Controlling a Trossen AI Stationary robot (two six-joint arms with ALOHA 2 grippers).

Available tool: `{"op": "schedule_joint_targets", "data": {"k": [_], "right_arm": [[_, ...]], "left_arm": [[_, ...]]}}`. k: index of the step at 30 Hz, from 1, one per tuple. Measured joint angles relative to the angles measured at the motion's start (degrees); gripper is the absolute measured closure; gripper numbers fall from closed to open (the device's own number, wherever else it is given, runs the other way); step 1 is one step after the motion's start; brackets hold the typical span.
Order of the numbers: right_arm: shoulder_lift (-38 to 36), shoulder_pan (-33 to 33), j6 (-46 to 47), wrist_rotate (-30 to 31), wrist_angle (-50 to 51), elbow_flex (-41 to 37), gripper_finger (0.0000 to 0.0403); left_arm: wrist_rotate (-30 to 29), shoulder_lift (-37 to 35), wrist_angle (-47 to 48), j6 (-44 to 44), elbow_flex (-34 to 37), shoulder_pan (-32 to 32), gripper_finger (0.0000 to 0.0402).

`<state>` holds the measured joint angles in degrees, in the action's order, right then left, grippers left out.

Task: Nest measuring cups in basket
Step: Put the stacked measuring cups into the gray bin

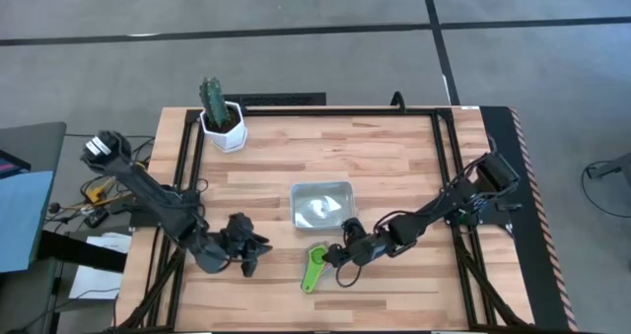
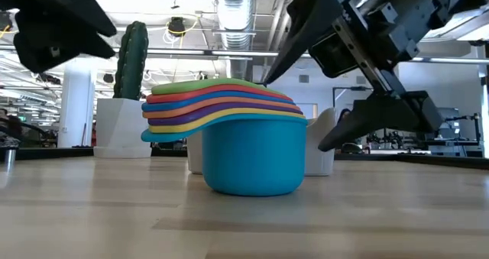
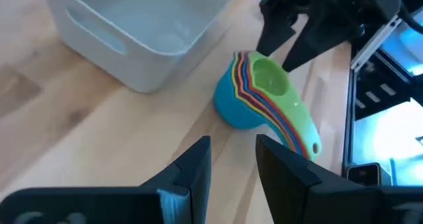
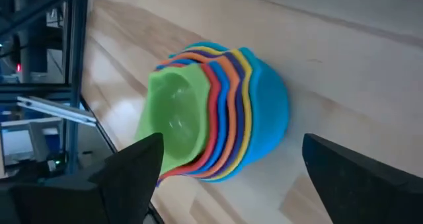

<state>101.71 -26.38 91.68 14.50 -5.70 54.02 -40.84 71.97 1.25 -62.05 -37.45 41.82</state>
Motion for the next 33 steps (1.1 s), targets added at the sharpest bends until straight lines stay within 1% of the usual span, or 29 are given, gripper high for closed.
{"op": "schedule_joint_targets", "data": {"k": [5, 10, 13, 17, 21, 25, 29, 33], "right_arm": [[0.0, 0.6, 0.1, 0.6, 0.6, 0.0, 0.0023], [0.0, 1.6, -0.6, 0.5, 0.3, 0.0, 0.0024], [0.8, 2.1, -0.8, -0.2, 0.1, 0.3, 0.0027], [0.9, 2.1, -2.5, -1.2, 0.6, 1.6, 0.004], [0.9, 2.2, -3.6, -1.2, 2.6, 1.5, 0.0055], [0.9, 2.2, -5.0, -2.6, 2.1, 1.9, 0.0069], [2.0, 2.2, -5.9, -2.7, 1.8, 1.7, 0.0073], [3.6, 2.2, -6.3, -3.1, -1.1, 2.2, 0.0071]], "left_arm": [[0.5, 4.0, -3.4, -1.9, 0.0, 0.0, 0.0295], [0.6, 5.8, -4.3, -2.2, 0.0, -0.7, 0.0295], [2.1, 6.9, -4.7, -1.8, 0.0, -1.7, 0.0295], [3.8, 7.3, -4.8, -1.5, 0.0, -2.9, 0.0295], [4.2, 7.3, -5.2, -0.6, 0.0, -3.4, 0.0295], [5.4, 7.3, -4.9, 0.0, 0.0, -3.9, 0.0295], [7.3, 7.3, -4.9, 0.3, 0.0, -4.5, 0.0295], [7.6, 7.3, -5.0, 0.3, 0.0, -4.7, 0.0295]]}}
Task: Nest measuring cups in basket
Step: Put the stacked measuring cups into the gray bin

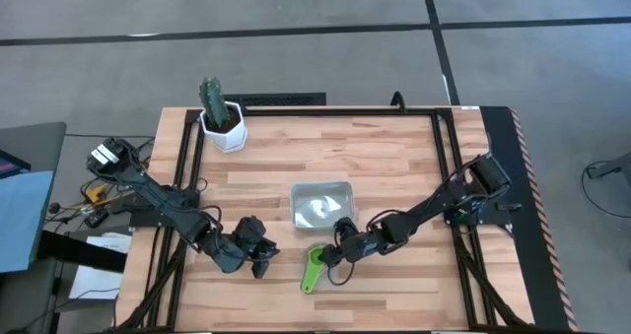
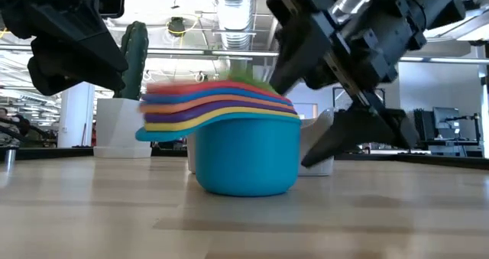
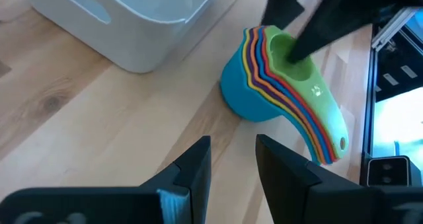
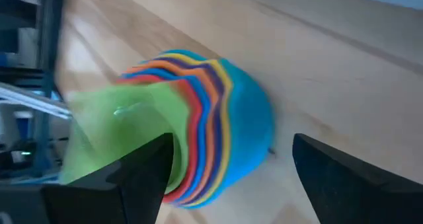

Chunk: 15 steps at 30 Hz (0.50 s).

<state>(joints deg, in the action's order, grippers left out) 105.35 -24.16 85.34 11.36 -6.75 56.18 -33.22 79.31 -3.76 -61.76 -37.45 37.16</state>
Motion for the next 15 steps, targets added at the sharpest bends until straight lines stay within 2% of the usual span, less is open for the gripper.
{"op": "schedule_joint_targets", "data": {"k": [7, 15], "right_arm": [[3.7, 0.3, -1.7, -1.5, 0.8, 3.4, 0.0078], [3.8, 0.7, -1.6, -2.3, 6.0, 5.6, 0.0101]], "left_arm": [[1.2, 0.0, 0.0, 0.0, 0.0, -0.1, 0.0295], [1.5, 0.0, -0.2, 0.0, 0.0, -0.3, 0.0295]]}}
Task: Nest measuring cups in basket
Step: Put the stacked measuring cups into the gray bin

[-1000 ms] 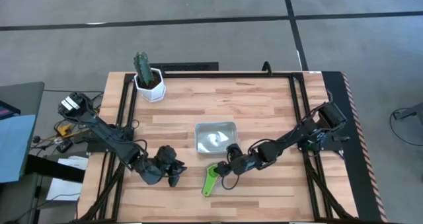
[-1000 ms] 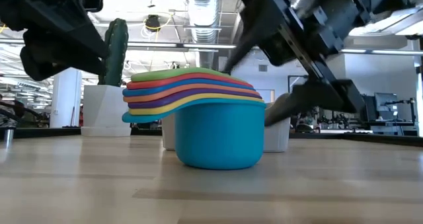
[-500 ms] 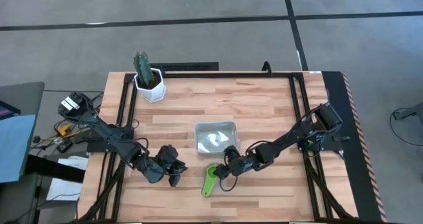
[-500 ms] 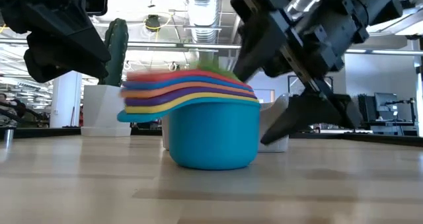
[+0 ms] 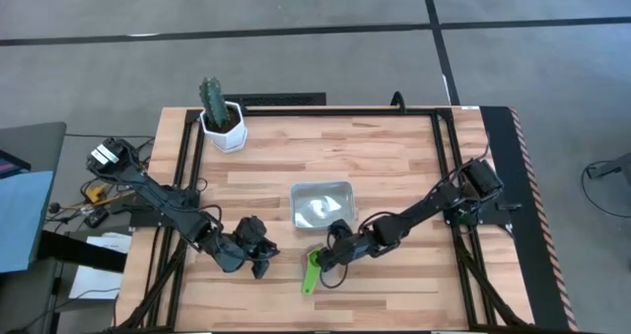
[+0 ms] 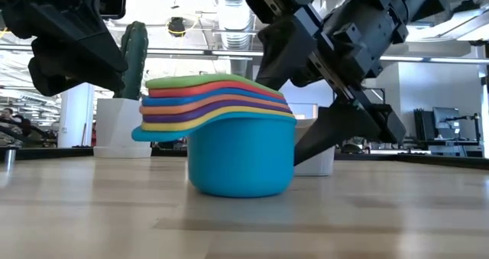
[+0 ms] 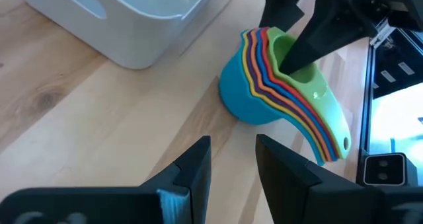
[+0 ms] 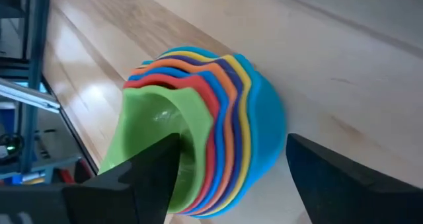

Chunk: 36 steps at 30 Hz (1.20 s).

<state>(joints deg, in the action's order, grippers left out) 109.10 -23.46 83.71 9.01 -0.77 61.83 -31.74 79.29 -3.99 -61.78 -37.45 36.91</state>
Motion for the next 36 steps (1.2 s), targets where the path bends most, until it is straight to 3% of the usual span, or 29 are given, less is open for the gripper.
{"op": "schedule_joint_targets", "data": {"k": [8, 23, 36], "right_arm": [[-0.1, 0.0, -0.2, -1.0, 3.6, 1.8, 0.0148], [-0.2, 0.0, 0.0, -1.4, 3.5, 1.8, 0.0273], [-0.2, 0.0, -0.6, -1.3, 3.7, 1.8, 0.0295]], "left_arm": [[-0.3, 0.0, 0.6, 0.2, 0.0, 0.0, 0.0295], [-0.5, 0.0, 0.7, 1.1, 0.0, 0.0, 0.0295], [-0.6, 0.0, 0.7, 1.1, 0.0, 0.0, 0.0295]]}}
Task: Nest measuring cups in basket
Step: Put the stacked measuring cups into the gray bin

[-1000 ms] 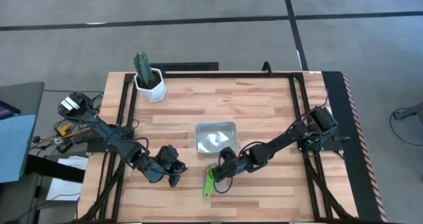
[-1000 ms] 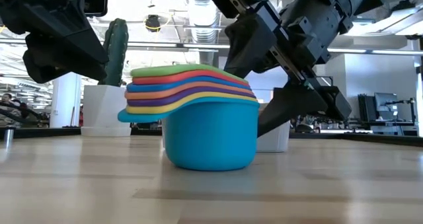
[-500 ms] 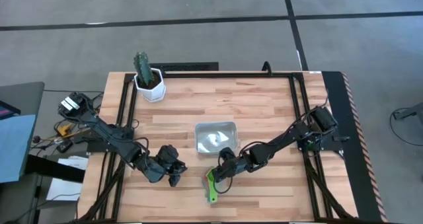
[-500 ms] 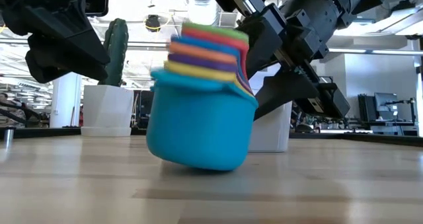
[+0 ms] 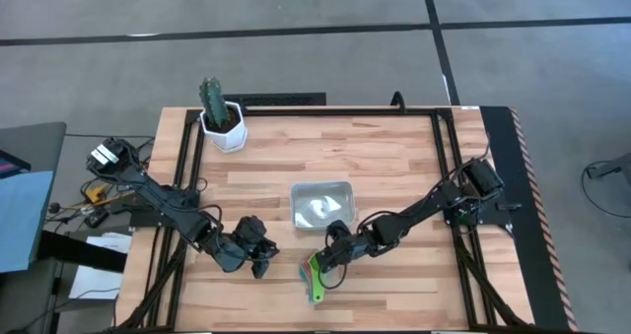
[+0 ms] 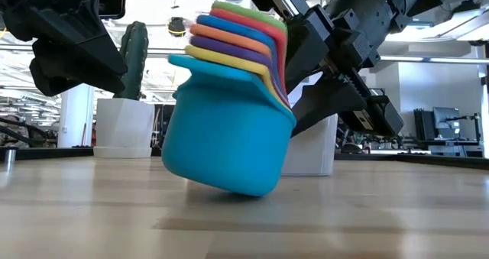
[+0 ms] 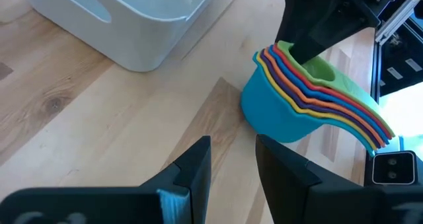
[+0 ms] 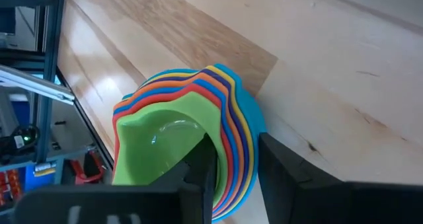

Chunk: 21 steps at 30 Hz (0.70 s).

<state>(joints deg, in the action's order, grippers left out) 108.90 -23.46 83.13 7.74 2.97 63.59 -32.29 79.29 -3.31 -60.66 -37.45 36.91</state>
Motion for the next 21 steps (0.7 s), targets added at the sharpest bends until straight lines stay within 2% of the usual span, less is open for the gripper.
{"op": "schedule_joint_targets", "data": {"k": [4, 7, 11, 21], "right_arm": [[-1.1, 0.0, -1.2, 0.2, 1.7, 0.0, 0.0295], [-2.7, 0.0, -2.9, 0.9, 7.4, 1.0, 0.0295], [-4.1, 0.4, -7.4, 0.9, 16.5, 4.5, 0.0295], [-7.4, 3.5, -19.9, -2.1, 30.1, 16.0, 0.0295]], "left_arm": [[0.0, 0.0, 0.0, 0.0, 0.0, 0.0, 0.0295], [0.0, 0.0, 0.3, 0.0, 0.0, 0.0, 0.0295], [0.0, 0.0, 1.0, 0.0, 0.0, -0.4, 0.0295], [0.4, 0.0, 2.3, 0.0, 0.0, -1.3, 0.0295]]}}
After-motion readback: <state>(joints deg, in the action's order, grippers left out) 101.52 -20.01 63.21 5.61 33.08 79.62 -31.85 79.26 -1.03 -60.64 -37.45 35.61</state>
